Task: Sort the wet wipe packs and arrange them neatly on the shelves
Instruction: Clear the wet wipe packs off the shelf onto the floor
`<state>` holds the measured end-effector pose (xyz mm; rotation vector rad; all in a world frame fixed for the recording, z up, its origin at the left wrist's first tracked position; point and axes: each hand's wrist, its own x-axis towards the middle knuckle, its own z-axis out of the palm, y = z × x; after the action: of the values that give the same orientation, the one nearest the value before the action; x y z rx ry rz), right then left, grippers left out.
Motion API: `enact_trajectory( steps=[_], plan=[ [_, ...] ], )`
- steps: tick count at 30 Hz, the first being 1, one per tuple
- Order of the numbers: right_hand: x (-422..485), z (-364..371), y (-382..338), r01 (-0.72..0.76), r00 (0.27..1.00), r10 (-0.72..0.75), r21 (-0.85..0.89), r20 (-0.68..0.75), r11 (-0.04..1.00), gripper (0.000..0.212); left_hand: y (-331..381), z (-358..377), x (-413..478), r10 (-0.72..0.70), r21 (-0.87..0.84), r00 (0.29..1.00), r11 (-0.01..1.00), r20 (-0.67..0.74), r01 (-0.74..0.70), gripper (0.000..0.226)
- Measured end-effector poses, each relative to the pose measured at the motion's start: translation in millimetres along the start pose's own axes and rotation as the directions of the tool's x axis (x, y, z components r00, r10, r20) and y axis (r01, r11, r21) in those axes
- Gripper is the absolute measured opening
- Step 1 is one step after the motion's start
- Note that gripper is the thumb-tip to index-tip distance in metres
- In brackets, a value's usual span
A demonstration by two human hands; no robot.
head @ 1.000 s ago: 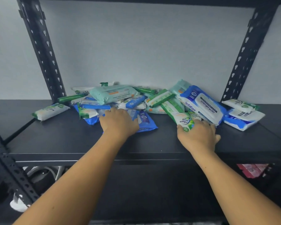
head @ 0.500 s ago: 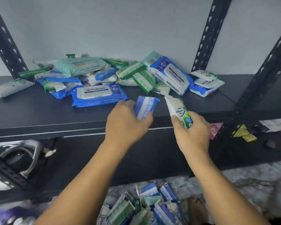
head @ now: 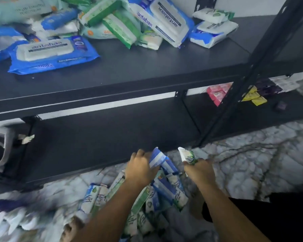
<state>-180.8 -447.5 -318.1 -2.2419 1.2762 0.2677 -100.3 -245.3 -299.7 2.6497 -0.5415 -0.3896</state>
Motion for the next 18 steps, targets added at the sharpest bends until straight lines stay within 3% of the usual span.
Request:
enact_trajectory(
  steps=[4, 7, 9, 11, 14, 18],
  plan=[
    [29, 33, 22, -0.008, 0.998, 0.024, -0.256, 0.058, 0.967, 0.089, -30, 54, 26, -0.078, 0.133, 0.972, 0.99, 0.221, 0.049, 0.062],
    [22, 25, 7, 0.071, 0.996, -0.047, -0.409, 0.069, 0.91, 0.091, -43, 85, 41, -0.068, 0.206, 0.968, 0.978, 0.24, 0.017, 0.063],
    [28, 30, -4, 0.098, 0.989, -0.045, -0.392, 0.143, 0.915, 0.068, -51, 101, 54, -0.046, 0.223, 0.975, 0.975, 0.217, -0.003, 0.063],
    [43, 54, -4, 0.083, 0.985, -0.025, -0.336, 0.173, 0.938, 0.06, -60, 115, 66, -0.028, 0.241, 0.979, 0.97, 0.201, -0.021, 0.061],
    [61, 96, 8, 0.062, 0.984, -0.016, -0.26, 0.176, 0.963, 0.07, -74, 131, 79, -0.022, 0.24, 0.974, 0.97, 0.223, -0.033, 0.06],
    [72, 114, 20, 0.13, 0.959, -0.038, -0.317, 0.281, 0.94, 0.083, -84, 143, 86, -0.02, 0.254, 0.945, 0.965, 0.325, -0.066, 0.076]
  ],
)
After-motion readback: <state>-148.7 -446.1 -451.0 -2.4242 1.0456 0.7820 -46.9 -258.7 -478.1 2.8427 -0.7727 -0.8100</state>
